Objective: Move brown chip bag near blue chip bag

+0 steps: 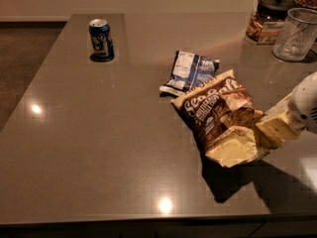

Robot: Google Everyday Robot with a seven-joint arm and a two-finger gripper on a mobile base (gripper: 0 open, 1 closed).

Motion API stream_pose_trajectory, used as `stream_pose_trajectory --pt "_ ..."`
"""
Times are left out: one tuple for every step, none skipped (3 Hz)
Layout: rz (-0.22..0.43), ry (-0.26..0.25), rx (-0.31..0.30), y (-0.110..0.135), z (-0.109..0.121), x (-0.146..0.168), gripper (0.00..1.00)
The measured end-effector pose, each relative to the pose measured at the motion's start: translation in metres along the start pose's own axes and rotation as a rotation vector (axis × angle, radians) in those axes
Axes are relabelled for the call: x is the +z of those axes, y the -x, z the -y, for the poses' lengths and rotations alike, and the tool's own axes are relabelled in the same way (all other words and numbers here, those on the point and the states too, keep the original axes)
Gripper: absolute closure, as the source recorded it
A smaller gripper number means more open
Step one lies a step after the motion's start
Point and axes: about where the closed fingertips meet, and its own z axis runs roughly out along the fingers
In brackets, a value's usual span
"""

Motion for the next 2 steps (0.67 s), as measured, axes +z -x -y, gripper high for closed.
stream_pose_trajectory --pt "0.000 0.000 -0.001 0.0003 -0.0001 0.0003 0.38" --pt "0.000 0.000 -0.003 0.0010 -0.0007 0.0003 0.15"
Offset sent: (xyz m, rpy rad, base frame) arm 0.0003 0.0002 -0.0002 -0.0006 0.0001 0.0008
